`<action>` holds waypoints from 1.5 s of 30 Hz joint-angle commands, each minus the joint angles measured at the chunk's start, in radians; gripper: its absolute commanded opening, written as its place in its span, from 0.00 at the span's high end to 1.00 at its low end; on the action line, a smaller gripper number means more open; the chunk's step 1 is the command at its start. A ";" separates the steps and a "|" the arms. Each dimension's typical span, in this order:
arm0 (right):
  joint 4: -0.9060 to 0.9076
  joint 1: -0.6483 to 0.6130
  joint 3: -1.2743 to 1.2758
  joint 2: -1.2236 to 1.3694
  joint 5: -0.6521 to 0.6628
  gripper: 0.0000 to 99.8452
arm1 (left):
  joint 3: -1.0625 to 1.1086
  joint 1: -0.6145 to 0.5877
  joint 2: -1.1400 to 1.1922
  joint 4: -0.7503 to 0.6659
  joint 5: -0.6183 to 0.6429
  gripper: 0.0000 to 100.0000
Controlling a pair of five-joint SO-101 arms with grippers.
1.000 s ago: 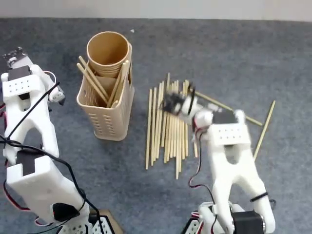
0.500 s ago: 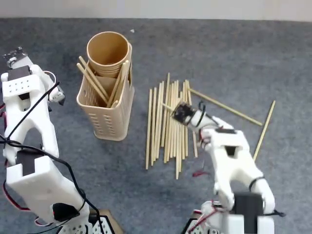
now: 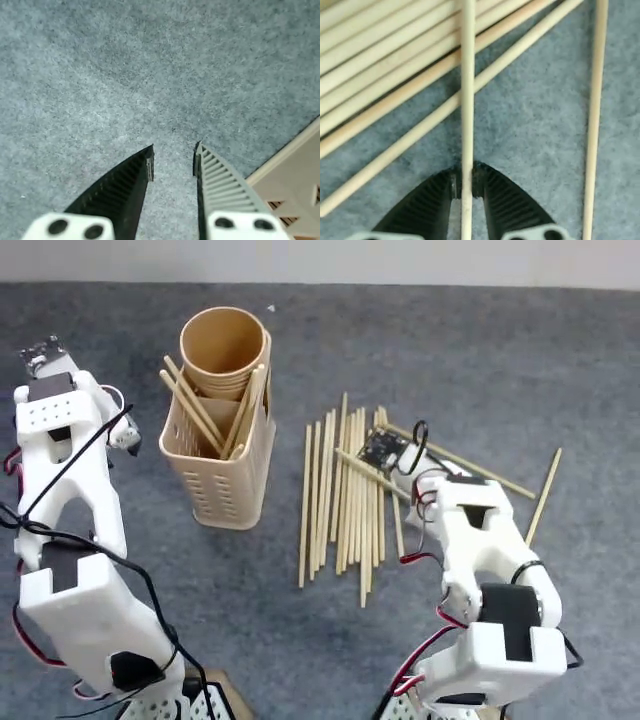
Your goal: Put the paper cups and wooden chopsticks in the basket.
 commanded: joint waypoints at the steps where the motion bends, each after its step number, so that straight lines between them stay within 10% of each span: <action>1: -0.027 0.031 -0.048 -0.071 -0.035 1.00 | 0.001 0.019 -0.005 -0.011 0.011 0.84; 14: 0.173 -0.191 -0.154 -1.162 -0.802 1.00 | 0.001 0.021 -0.005 -0.011 0.011 0.84; 25: -0.289 -0.483 -0.242 -0.977 -1.303 1.00 | 0.001 0.015 -0.008 -0.011 0.009 0.84; 39: -0.495 -0.719 -0.091 -0.630 -1.321 1.00 | 0.001 0.004 -0.005 -0.017 0.008 0.84; 45: -0.515 -0.730 0.013 -0.627 -1.131 0.96 | 0.001 0.005 -0.004 -0.017 0.008 0.84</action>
